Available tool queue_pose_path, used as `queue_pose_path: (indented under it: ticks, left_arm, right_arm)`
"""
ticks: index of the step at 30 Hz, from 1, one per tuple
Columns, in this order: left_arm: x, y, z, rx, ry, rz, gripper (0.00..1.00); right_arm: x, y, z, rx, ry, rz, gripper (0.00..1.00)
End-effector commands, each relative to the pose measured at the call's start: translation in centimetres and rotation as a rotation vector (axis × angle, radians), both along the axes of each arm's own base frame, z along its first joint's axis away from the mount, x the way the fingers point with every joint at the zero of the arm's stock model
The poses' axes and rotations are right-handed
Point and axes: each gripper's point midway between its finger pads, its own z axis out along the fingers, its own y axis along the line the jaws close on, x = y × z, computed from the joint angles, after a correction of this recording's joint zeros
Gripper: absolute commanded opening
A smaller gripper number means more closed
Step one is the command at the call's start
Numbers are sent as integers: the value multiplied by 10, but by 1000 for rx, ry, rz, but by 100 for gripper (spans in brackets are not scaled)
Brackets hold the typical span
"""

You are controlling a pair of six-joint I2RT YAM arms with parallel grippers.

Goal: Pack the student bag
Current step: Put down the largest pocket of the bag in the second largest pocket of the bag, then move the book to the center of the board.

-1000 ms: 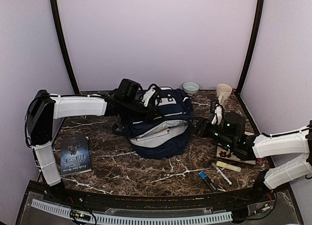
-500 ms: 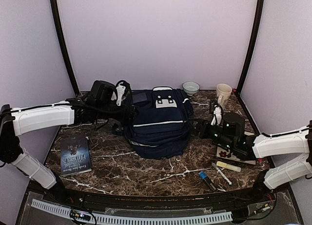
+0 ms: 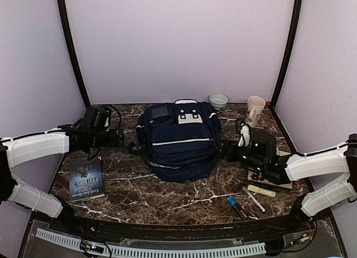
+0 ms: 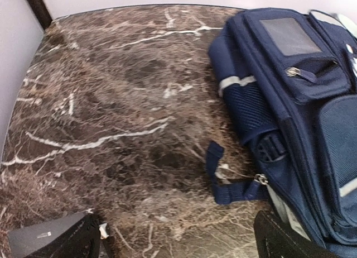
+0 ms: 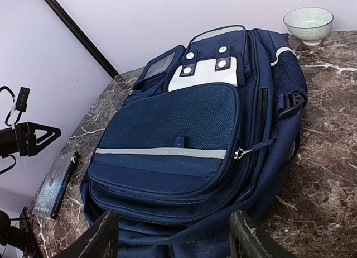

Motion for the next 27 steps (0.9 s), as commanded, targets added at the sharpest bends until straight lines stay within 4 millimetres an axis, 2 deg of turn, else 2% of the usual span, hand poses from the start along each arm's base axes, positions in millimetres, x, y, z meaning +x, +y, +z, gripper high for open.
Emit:
queue_pose_path:
  ticks: [1, 7, 12, 17, 25, 27]
  left_arm:
    - [-9, 42, -20, -25, 64, 188, 98]
    - [-20, 95, -36, -81, 76, 393, 98]
    - [-30, 124, -44, -169, 76, 505, 98]
    - [-58, 157, -57, -163, 136, 720, 98]
    - [-99, 187, -70, -211, 140, 912, 98]
    - [-101, 185, -74, -250, 129, 906, 98]
  right_arm:
    - [2, 11, 18, 51, -36, 25, 68]
    - [3, 11, 13, 46, -24, 23, 68]
    - [1, 13, 15, 51, -23, 33, 68]
    - [-2, 13, 16, 59, -20, 42, 68]
    - [-6, 12, 11, 58, -10, 51, 68]
    - [-7, 12, 10, 54, -7, 50, 68]
